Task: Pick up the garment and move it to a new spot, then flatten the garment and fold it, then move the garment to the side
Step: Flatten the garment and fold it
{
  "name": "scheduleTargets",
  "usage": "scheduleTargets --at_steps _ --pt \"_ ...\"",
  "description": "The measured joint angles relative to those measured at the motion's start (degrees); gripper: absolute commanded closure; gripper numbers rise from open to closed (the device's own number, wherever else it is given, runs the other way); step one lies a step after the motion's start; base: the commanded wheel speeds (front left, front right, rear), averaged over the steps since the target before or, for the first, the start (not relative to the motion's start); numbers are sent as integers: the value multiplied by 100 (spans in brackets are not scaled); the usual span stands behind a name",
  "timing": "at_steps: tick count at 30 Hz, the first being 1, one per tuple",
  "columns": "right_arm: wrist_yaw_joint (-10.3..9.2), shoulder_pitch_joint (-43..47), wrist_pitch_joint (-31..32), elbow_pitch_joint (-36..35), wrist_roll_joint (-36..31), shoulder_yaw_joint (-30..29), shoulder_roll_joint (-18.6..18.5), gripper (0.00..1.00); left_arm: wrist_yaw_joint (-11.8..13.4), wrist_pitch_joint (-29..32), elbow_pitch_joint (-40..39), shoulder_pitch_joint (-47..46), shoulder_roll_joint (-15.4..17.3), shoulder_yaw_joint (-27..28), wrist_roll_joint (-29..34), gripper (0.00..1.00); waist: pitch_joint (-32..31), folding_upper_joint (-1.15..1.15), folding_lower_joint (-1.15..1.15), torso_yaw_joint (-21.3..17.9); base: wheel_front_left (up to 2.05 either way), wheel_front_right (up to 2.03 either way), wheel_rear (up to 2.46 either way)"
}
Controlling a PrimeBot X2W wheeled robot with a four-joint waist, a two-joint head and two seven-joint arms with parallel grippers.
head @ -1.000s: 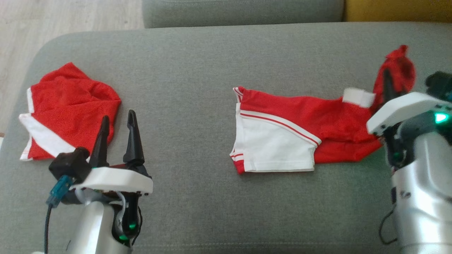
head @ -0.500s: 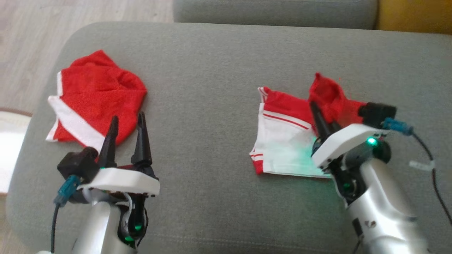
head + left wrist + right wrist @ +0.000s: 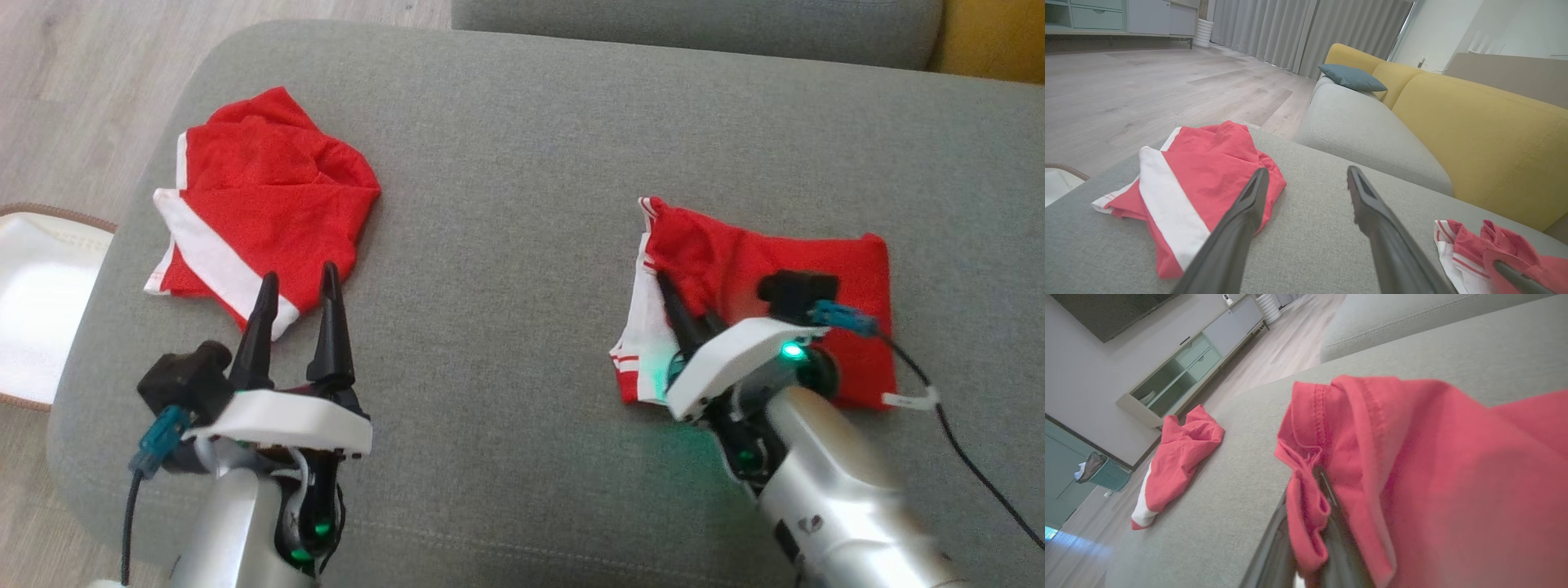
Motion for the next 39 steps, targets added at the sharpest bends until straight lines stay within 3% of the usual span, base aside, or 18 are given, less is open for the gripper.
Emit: scheduleTargets --at_steps 7,14,22,29,34,39 --pt "0 -57 -163 -167 714 1039 -4 0 47 0 36 0 -1 -11 -26 0 -53 0 0 -87 0 0 0" --pt "0 -504 -488 -102 834 1045 -7 0 48 0 35 3 -1 27 -47 0 -178 0 0 -306 0 0 0" --pt "0 -880 -803 183 -798 153 -167 0 43 -1 -203 123 0 68 -48 0 -352 0 0 -685 0 0 0" --pt "0 -341 -906 -555 -2196 -645 -703 0 40 -1 -416 123 1 56 -47 0 -442 0 0 -976 0 0 0" --pt "0 469 -913 -1256 -2899 -1485 -628 0 34 -1 -502 123 1 35 -37 0 -466 0 0 -1124 0 0 0" --pt "0 1175 -928 -1902 -3263 -2097 -285 0 -16 -1 -506 165 1 -32 200 0 -452 0 0 -1242 0 0 0"
